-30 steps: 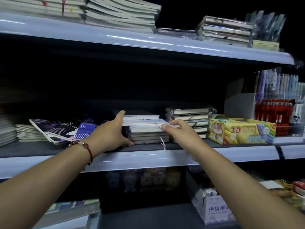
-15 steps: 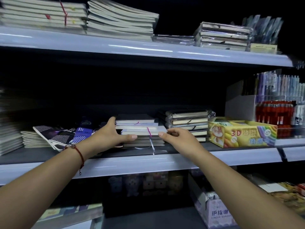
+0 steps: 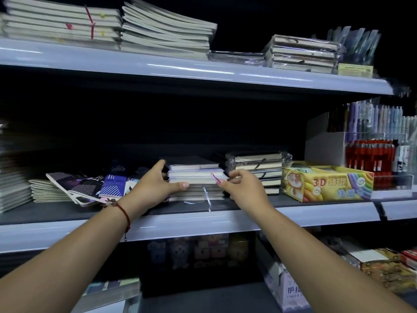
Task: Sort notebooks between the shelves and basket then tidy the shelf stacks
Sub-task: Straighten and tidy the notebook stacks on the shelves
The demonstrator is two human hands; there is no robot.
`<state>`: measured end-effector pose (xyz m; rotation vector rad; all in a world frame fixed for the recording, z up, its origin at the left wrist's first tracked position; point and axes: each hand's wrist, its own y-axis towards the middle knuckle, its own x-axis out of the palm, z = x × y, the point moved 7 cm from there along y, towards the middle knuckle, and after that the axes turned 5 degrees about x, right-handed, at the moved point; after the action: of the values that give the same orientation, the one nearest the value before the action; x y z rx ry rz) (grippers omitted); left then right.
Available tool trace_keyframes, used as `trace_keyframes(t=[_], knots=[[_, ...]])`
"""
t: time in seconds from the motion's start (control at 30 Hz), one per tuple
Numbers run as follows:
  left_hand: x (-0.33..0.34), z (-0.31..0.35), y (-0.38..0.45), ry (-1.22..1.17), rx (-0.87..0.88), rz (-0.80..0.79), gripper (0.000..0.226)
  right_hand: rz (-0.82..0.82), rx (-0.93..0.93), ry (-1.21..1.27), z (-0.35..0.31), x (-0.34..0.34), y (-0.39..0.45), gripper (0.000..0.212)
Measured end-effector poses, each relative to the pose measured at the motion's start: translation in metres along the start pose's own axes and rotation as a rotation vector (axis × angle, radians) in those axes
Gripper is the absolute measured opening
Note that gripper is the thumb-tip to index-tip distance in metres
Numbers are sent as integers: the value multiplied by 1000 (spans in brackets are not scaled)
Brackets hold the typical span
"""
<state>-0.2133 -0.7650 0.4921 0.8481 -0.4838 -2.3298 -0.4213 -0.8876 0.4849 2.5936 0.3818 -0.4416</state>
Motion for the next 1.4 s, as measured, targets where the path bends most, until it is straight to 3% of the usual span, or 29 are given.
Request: trace_keyframes(t=[0.17,0.4,0.53,0.67,0.87,0.97,1.0,1.07,1.2,1.3,1.4], knots=[[2,0,2,69,-40,19,79,36,-41,-116,-6,9,1,51],[1,-5,9,82,-60,81,76,51,-11,-214,-15,18,6,45],[1,-8,11,25,-55,80,62,8,40,-219,-18,25,10,43],[3,-9,11,-21,-25,66,40,-133,173,32,-18,35,14,57],[3,-16,13,-170,-16,81,28,-182,227,230,-18,40,12,31],[4,-16,14,-287,-20,95,22,-170,219,248,-18,34,8,47],[3,-13,11,-297,-18,109,10,-160,218,260,-17,31,7,41],[1,-10,8,-311,4,157,10,-128,217,306,-14,24,7,23],[-2,-5,6,-305,49,198,9,-177,216,336,-8,25,9,53],[2,-5,8,-278,89,132,15,-253,104,239,-12,33,11,83],[-1,-6,8,-200,102,156,7,-233,26,162,-13,31,15,80]])
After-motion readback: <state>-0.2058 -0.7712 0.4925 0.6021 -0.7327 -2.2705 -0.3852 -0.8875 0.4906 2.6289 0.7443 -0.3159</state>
